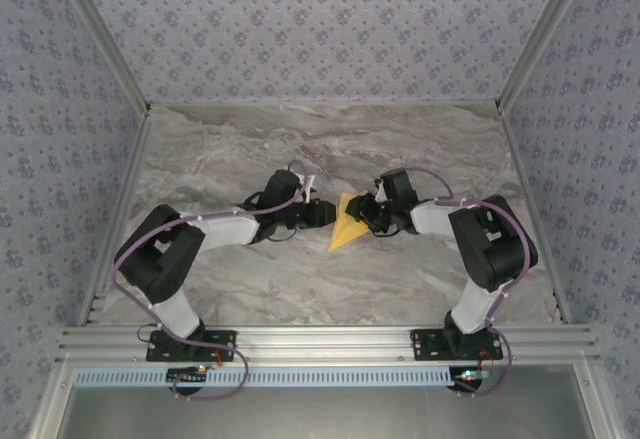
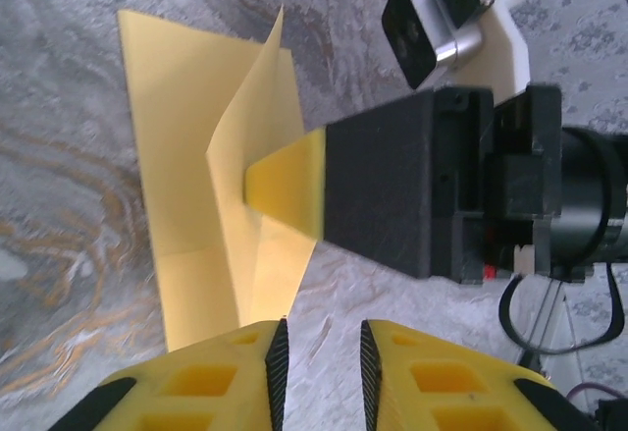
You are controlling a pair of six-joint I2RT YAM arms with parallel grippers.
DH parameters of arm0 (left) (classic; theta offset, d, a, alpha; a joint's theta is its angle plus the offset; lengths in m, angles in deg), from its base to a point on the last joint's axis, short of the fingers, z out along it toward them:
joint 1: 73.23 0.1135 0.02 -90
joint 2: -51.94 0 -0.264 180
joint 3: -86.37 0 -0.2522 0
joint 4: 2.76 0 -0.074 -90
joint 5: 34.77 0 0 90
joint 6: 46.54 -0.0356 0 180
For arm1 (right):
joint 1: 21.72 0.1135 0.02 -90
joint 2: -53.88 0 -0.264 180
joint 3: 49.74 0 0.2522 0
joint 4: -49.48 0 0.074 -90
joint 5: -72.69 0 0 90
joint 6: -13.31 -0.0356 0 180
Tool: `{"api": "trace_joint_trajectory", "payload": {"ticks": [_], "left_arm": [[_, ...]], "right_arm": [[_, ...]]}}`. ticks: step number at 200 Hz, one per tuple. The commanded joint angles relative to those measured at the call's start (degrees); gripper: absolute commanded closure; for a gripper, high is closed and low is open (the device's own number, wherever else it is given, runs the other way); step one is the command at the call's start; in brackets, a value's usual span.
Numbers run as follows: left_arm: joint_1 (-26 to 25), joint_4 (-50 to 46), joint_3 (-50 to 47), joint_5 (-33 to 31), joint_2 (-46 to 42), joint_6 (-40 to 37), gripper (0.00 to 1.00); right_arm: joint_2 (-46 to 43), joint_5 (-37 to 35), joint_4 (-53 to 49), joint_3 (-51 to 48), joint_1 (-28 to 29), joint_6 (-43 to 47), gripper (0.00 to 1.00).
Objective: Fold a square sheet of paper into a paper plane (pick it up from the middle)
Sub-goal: Fourth fold the wing at the center of the table.
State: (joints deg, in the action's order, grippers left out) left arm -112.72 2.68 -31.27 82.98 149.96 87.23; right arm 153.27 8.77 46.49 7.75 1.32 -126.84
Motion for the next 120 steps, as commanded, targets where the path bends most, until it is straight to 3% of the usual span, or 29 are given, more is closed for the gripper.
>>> {"api": "trace_joint_trajectory", "payload": {"ticks": [1, 44, 120], "left_arm": [[-0.23, -1.14, 2.81, 3.15, 2.96, 1.16, 0.76], [-0.68, -1.28, 5.14, 4.86, 6.51, 1.18, 0.83], [-0.68, -2.52, 6.68, 4.38, 10.10, 0.36, 0.87]], "right_arm": [[3.00, -5.33, -6.55, -0.67, -0.02, -0.45, 0.55], [3.09, -5.78, -7.38, -0.82, -0.07, -0.80, 0.55], [3.36, -6.65, -8.60, -0.91, -0.11, -0.99, 0.56]]}}
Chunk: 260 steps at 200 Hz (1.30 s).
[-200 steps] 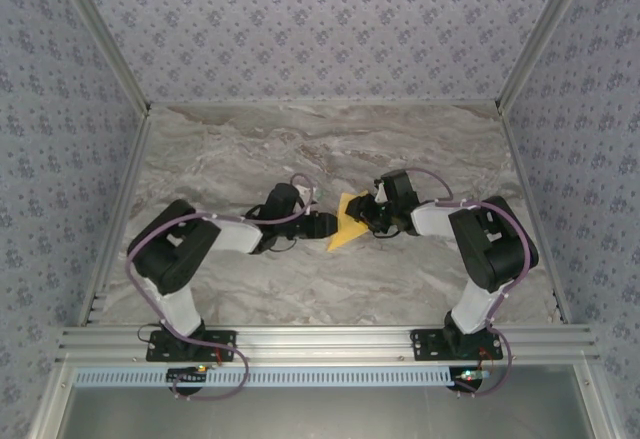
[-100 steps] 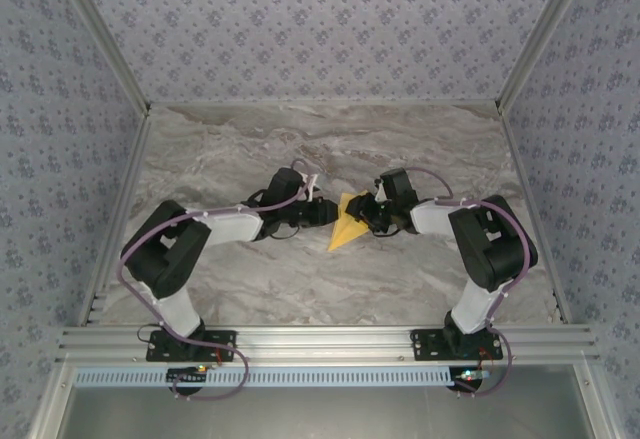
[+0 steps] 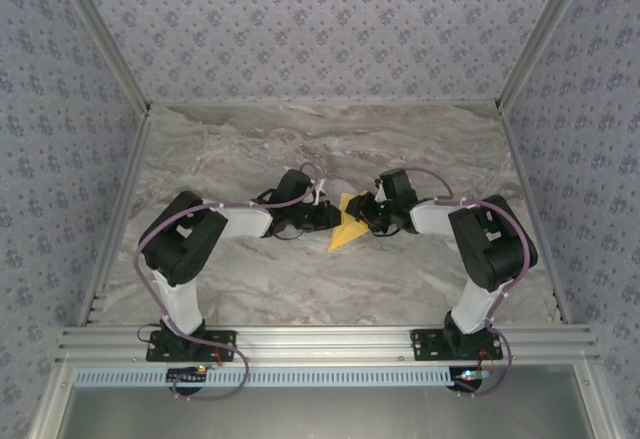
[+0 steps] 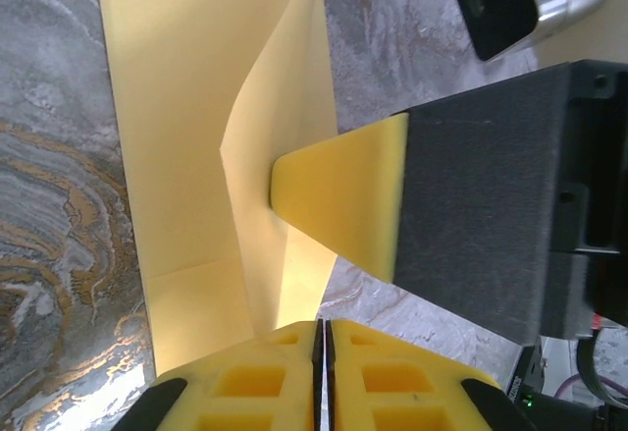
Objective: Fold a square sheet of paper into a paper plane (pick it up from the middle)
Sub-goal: Fourth fold the wing at the center of the table.
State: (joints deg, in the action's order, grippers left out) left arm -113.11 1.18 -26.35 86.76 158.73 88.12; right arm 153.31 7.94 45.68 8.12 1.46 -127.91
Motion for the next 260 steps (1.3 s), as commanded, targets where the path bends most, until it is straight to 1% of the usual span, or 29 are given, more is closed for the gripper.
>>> {"api": "trace_joint_trajectory", "payload": {"ticks": [1, 99, 260], "left_arm": [[-0.29, -1.00, 1.85, 0.57, 1.37, -0.54, 0.87], [-0.29, -0.77, 2.25, -0.10, 3.52, -0.58, 0.88], [-0.32, -3.63, 3.26, -2.96, 5.30, -1.69, 0.88]], "right_arm": [[3.31, -5.87, -7.82, -1.29, -0.20, 0.07, 0.56], [4.56, -8.16, -11.05, -1.20, -0.25, 0.16, 0.61], [6.91, -10.81, -16.50, 1.23, 0.35, 0.71, 0.62]]}}
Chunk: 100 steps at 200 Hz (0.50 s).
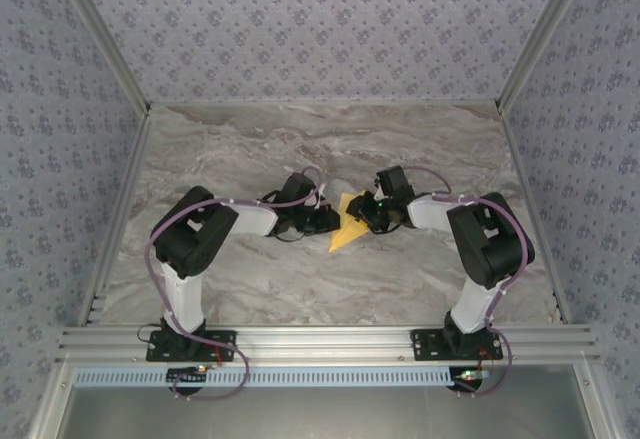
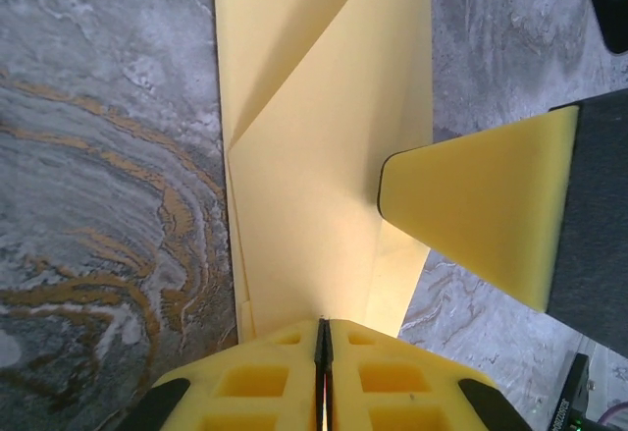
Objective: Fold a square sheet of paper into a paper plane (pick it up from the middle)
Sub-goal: Fourth fold the wing at the center of the table.
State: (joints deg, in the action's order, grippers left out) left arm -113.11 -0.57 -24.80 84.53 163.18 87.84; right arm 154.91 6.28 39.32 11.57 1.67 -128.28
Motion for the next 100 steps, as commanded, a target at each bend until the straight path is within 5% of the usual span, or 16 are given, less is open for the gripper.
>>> {"api": "trace_joint_trajectory", "payload": {"ticks": [1, 100], "left_arm": [[-0.30, -1.88, 1.71, -0.73, 0.83, -1.40, 0.88], [-0.29, -3.65, 2.21, -1.87, 0.35, -2.18, 0.88]], "right_arm": [[5.31, -9.16, -10.21, -2.21, 0.10, 1.07, 0.62], [6.78, -11.69, -14.20, -0.14, 0.81, 1.67, 0.66]]}}
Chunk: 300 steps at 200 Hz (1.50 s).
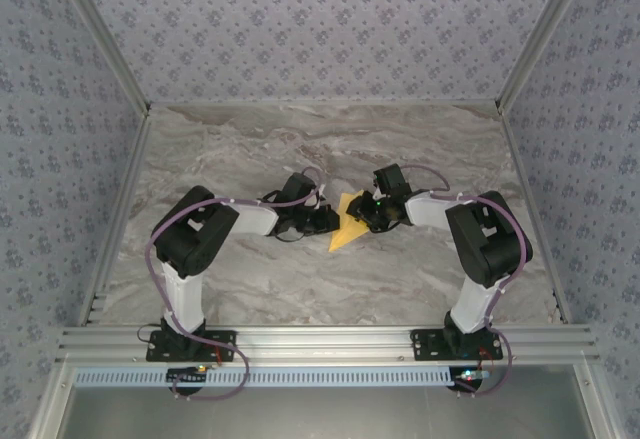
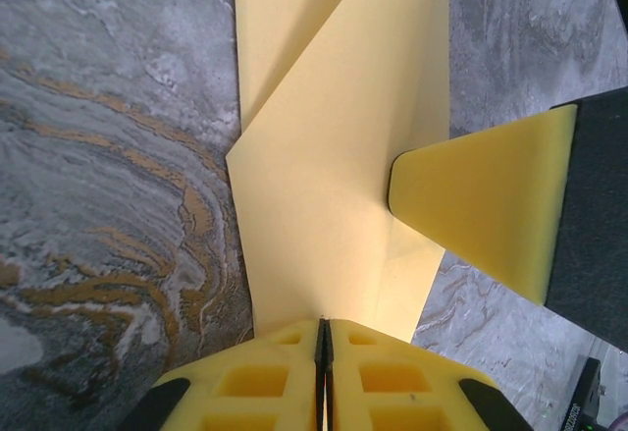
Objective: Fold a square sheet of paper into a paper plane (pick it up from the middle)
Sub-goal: Fourth fold the wing at the center of the table.
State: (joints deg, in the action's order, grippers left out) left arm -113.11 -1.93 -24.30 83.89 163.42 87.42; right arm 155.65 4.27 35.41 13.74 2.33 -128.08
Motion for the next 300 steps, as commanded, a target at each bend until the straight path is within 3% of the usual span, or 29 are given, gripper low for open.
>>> {"api": "trace_joint_trajectory", "payload": {"ticks": [1, 135, 300], "left_arm": [[-0.29, -2.29, 1.72, -1.24, 0.08, -1.77, 0.88], [-1.41, 0.31, 1.11, 1.80, -3.01, 0.36, 0.83], [-1.18, -5.18, 3.88, -3.87, -0.04, -1.62, 0.84]], "right_arm": [[6.05, -9.70, -10.35, -2.32, 0.18, 1.47, 0.66], [7.20, -12.17, -12.41, -1.65, 0.58, -0.48, 0.68], [7.30, -14.09, -13.91, -1.99, 1.06, -1.70, 0.71]]}}
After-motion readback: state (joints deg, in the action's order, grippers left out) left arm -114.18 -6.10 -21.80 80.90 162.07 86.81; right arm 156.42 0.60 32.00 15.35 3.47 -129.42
